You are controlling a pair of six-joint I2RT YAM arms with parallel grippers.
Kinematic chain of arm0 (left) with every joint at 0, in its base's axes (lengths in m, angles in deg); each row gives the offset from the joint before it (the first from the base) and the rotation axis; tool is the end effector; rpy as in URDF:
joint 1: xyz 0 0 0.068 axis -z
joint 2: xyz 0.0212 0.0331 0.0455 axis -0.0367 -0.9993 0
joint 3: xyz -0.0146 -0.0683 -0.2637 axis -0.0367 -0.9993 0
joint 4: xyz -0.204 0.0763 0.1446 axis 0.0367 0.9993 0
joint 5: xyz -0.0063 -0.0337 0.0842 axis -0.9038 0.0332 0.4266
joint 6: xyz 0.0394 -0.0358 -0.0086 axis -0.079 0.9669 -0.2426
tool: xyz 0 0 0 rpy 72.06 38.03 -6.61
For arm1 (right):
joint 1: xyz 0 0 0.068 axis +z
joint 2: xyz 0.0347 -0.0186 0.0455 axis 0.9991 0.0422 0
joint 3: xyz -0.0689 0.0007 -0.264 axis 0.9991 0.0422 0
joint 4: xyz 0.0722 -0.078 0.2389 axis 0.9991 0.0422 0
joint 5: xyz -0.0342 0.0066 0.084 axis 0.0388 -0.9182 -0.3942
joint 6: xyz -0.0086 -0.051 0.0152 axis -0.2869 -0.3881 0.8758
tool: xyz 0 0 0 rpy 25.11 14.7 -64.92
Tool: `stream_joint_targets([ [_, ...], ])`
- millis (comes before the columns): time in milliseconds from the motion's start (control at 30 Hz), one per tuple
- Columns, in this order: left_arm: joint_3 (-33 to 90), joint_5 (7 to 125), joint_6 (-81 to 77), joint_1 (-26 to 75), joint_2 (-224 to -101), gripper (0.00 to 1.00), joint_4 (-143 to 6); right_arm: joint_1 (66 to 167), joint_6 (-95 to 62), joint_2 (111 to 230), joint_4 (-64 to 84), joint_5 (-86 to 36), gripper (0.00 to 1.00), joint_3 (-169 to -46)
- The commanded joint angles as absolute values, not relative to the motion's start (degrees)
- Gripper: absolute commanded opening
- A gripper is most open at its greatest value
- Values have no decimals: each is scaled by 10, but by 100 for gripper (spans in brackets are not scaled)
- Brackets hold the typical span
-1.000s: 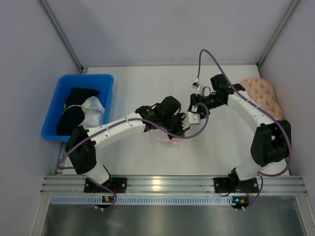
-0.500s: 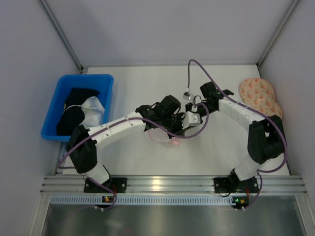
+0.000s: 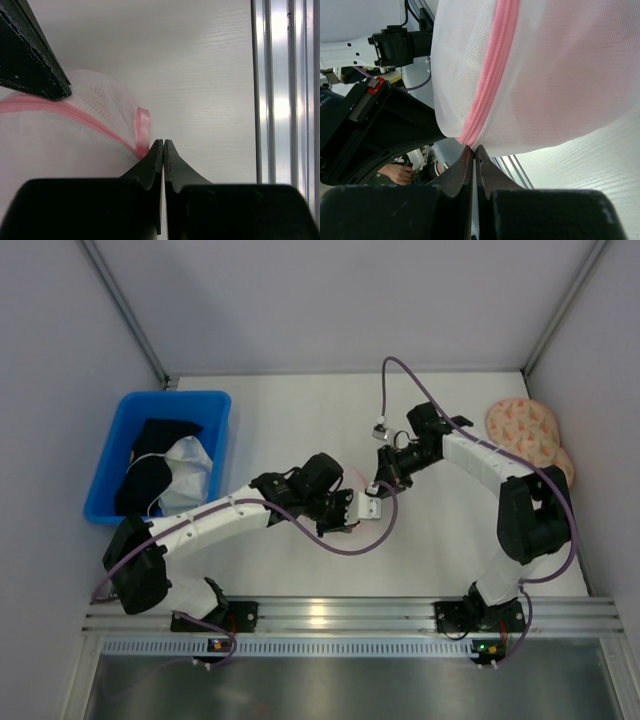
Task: Place the bra in the laundry bag and zip it closed
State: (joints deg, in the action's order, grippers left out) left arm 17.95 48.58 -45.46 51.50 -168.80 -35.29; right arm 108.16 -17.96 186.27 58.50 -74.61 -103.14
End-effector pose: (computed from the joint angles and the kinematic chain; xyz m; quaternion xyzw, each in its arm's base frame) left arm 0.1646 -0.2496 0.2667 0.6796 0.6220 -0.2680 0.2818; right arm 0.2926 0.1418 0.2336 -0.1799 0.8548 0.4867 0.0082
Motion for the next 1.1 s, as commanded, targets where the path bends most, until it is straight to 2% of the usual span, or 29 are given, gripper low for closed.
stream_joint_targets([
  [0, 147, 482, -486, 514, -1660, 0, -293, 1057, -208, 1869, 585, -732, 0, -1075],
  [267, 135, 498, -504, 514, -1662, 0, -282, 1044, -219, 1877, 589, -715, 0, -1089],
  [333, 152, 505, -493, 514, -1669, 14, -281, 1044, -216, 1877, 582, -713, 0, -1088],
  [367, 158, 508, -483, 514, -1675, 31, -282, 1044, -214, 1877, 580, -713, 0, -1086],
  [467, 188, 518, -464, 513, -1683, 47, -282, 1044, -211, 1879, 567, -711, 0, -1081],
  [500, 194, 516, -463, 512, -1685, 48, -282, 1041, -206, 1879, 563, -711, 0, -1079],
  [533, 199, 516, -459, 508, -1686, 54, -282, 1040, -202, 1879, 549, -710, 0, -1074],
  [567, 203, 517, -450, 506, -1688, 57, -282, 1039, -197, 1880, 543, -710, 0, -1072],
  [600, 213, 513, -446, 505, -1688, 69, -281, 1035, -190, 1878, 536, -711, 0, -1070],
  [667, 222, 503, -431, 491, -1686, 73, -283, 1033, -183, 1877, 520, -710, 0, -1067],
  [700, 229, 498, -425, 486, -1685, 88, -283, 1030, -178, 1876, 515, -707, 0, -1066],
  [1067, 251, 480, -312, 368, -1702, 93, -330, 959, -111, 1902, 365, -635, 0, -1071],
])
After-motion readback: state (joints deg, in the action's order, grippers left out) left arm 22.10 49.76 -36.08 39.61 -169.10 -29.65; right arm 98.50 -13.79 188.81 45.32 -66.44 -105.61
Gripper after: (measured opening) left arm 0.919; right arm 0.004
